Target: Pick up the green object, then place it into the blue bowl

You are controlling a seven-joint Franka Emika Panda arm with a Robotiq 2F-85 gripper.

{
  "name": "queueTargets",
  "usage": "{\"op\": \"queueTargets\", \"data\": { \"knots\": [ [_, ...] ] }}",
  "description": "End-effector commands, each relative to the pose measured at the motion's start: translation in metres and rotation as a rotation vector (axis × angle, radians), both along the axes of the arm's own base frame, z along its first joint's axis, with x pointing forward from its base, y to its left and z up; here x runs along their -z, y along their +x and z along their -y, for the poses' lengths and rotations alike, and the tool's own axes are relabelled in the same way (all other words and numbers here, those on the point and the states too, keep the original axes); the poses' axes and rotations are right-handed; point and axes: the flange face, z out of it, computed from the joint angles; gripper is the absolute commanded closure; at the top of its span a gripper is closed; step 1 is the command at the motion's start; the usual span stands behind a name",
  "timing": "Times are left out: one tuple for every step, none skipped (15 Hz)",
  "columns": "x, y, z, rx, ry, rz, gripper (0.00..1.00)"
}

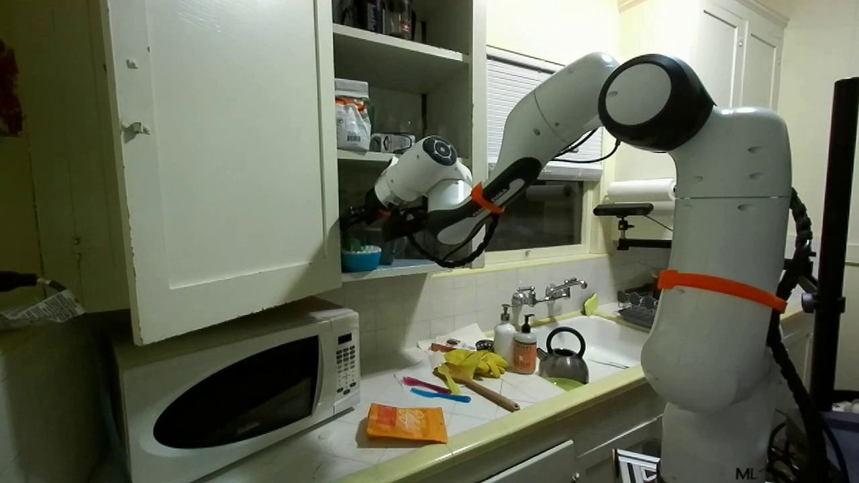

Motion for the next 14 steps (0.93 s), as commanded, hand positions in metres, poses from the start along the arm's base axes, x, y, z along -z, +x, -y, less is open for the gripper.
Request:
{"op": "queueTargets", "data": {
  "knots": [
    [-0.013,-0.025,-0.009,0.029,0.000,0.007,0.00],
    [-0.013,-0.034,-0.011,0.042,0.003,0.004,0.00],
    [-0.014,-0.047,-0.014,0.043,0.015,0.011,0.00],
    [-0.014,-0.057,-0.018,0.051,0.018,0.012,0.00],
    [-0.015,-0.076,-0.021,0.082,0.004,0.009,0.00],
    [-0.019,-0.091,-0.021,0.112,-0.011,0.015,0.00],
    [-0.023,-0.109,-0.016,0.175,-0.023,0.023,0.01],
    [-0.023,-0.125,-0.012,0.227,-0.029,0.025,0.00],
    [-0.022,-0.143,-0.008,0.276,-0.037,0.025,0.00],
    [-0.019,-0.160,-0.007,0.326,-0.057,0.010,0.00],
    [-0.006,-0.175,-0.012,0.354,-0.061,-0.047,0.00],
    [0.007,-0.185,-0.018,0.304,-0.033,-0.092,0.00],
    [0.024,-0.193,-0.024,0.272,-0.017,-0.166,0.00],
    [0.037,-0.202,-0.033,0.239,0.000,-0.207,0.00]
  ]
}}
